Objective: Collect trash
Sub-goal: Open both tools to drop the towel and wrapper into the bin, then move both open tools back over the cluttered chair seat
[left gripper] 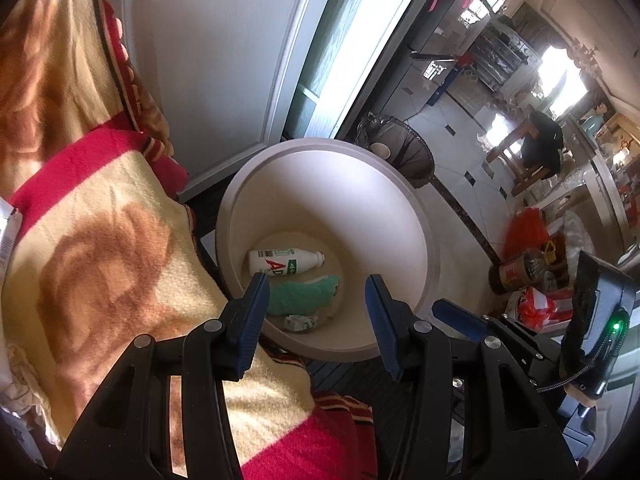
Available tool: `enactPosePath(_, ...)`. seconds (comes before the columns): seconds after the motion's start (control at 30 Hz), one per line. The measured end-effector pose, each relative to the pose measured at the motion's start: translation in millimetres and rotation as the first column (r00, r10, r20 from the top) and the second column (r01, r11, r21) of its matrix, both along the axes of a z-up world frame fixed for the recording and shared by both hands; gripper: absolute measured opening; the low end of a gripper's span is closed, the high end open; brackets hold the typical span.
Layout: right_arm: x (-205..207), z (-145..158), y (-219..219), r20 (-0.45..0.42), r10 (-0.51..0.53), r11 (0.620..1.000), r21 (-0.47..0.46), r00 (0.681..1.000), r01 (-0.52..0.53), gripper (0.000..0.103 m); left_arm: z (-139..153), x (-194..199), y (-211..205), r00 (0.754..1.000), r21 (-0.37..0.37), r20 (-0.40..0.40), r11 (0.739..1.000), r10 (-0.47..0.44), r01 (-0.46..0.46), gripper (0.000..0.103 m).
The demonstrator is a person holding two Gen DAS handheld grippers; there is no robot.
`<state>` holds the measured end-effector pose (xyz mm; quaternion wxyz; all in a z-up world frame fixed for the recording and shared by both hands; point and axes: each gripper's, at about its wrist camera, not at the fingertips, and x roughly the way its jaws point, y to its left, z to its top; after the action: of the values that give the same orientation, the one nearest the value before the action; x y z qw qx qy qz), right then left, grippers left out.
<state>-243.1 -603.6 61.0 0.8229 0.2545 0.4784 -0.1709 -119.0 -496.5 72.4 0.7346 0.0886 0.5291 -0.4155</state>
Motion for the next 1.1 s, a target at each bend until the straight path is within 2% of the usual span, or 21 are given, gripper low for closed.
enactPosePath(0.5, 3.6, 31.6, 24.0, 0.013, 0.01, 0.997, -0.08, 1.0, -0.009, 0.045, 22.0, -9.1, 35.7, 0.999, -0.041, 0.042, 0.999, 0.03, -0.028, 0.048)
enactPosePath(0.67, 6.6, 45.8, 36.4, 0.03, 0.026, 0.994, -0.11, 0.999, -0.023, 0.054, 31.6, -11.9, 50.7, 0.997, -0.057, 0.065, 0.998, 0.036, -0.033, 0.048)
enactPosePath(0.77, 7.8, 52.0, 42.7, 0.04, 0.035, 0.993, -0.118, 0.999, -0.03, 0.055, 34.9, -11.9, 60.3, 0.996, -0.063, 0.073, 0.997, 0.044, -0.04, 0.048)
enactPosePath(0.93, 9.7, 62.4, 55.0, 0.052, 0.052, 0.99, -0.132, 0.997, -0.045, 0.055, 44.3, -11.3, 82.4, 0.995, -0.088, 0.073, 0.994, 0.073, -0.067, 0.058)
enactPosePath(1.1, 12.9, 72.4, 70.0, 0.065, 0.084, 0.987, -0.141, 0.994, -0.075, 0.056, 56.8, -12.4, 108.0, 0.991, -0.105, 0.086, 0.99, 0.103, -0.094, 0.058)
